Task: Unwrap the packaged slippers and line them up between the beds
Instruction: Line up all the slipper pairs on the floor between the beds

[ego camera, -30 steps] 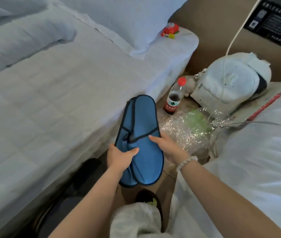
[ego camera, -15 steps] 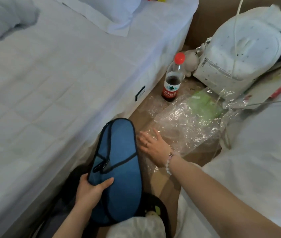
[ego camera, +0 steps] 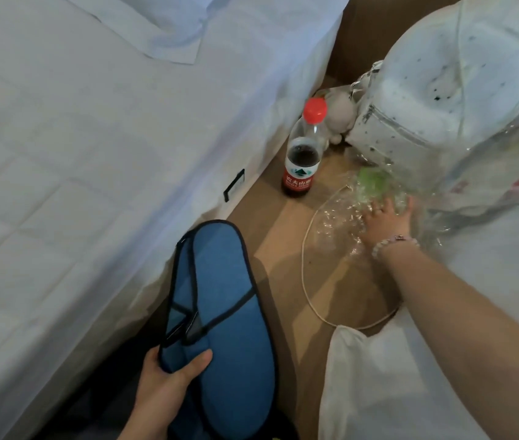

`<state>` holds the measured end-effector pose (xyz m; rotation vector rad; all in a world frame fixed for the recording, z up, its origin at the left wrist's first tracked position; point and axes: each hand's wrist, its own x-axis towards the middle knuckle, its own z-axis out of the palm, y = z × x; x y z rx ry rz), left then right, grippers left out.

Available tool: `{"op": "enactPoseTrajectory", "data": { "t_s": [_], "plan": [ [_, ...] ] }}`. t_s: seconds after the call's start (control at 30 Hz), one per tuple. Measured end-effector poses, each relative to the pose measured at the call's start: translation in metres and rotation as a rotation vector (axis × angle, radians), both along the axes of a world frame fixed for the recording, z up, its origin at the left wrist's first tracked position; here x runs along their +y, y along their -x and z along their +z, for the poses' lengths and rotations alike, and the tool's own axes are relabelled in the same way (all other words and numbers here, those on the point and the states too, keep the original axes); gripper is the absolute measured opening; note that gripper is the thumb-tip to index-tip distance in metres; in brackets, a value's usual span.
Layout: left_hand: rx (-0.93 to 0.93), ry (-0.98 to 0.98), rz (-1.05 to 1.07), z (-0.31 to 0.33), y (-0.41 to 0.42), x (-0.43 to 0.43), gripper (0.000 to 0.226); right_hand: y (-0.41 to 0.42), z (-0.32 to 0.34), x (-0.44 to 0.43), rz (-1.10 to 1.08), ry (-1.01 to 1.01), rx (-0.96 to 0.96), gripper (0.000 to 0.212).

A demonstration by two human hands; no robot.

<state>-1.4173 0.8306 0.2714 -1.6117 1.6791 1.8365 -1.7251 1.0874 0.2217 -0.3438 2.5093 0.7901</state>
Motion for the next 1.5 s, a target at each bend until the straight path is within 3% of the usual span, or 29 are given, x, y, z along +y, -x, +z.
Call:
{"op": "enactPoseTrajectory", "data": {
  "t_s": [0.2, 0.47, 0.57, 0.63, 0.7, 0.8, 0.93, 1.0, 1.13, 1.23, 1.5],
  "plan": [
    [-0.03, 0.036, 0.022, -0.002, 0.015, 0.005, 0.074, 0.008, 0.002, 0.018, -0.164, 0.108, 0.017, 0.06],
    [-0.053, 0.027, -0.017, -0.005, 0.022, 0.018, 0.095, -0.012, 0.026, -0.002, 0.075, 0.524, 0.371, 0.035],
    [-0.044, 0.0, 0.059, 0.002, 0.033, 0.031, 0.077, -0.031, 0.049, -0.015, 0.222, 0.761, 0.601, 0.038],
    [-0.019, -0.048, 0.137, 0.006, 0.042, 0.045, 0.072, -0.058, 0.07, -0.04, 0.084, 0.884, 0.484, 0.035],
    [0.006, -0.104, 0.223, 0.009, 0.052, 0.062, 0.073, -0.094, 0.079, -0.068, -0.232, 0.973, 0.181, 0.039],
    [0.027, -0.229, 0.287, 0.003, 0.057, 0.079, 0.064, -0.152, 0.073, -0.085, -0.626, 1.024, -0.23, 0.076],
    [0.042, -0.427, 0.219, -0.021, 0.044, 0.078, 0.079, -0.178, 0.059, -0.074, -0.755, 1.116, -0.22, 0.06],
    [0.064, -0.544, 0.234, -0.024, 0.038, 0.07, 0.057, -0.171, 0.052, -0.072, -0.786, 1.108, -0.271, 0.057],
    [-0.069, -0.307, -0.034, -0.041, 0.029, 0.042, 0.039, -0.152, 0.035, -0.08, -0.708, 1.017, -0.375, 0.06],
    [-0.072, -0.258, -0.189, -0.06, 0.029, 0.028, 0.035, -0.147, 0.019, -0.092, -0.712, 1.032, -0.424, 0.057],
    [-0.116, -0.214, -0.041, -0.066, 0.025, 0.022, 0.038, -0.149, -0.004, -0.108, -0.74, 0.877, -0.447, 0.053]
  ]
}}
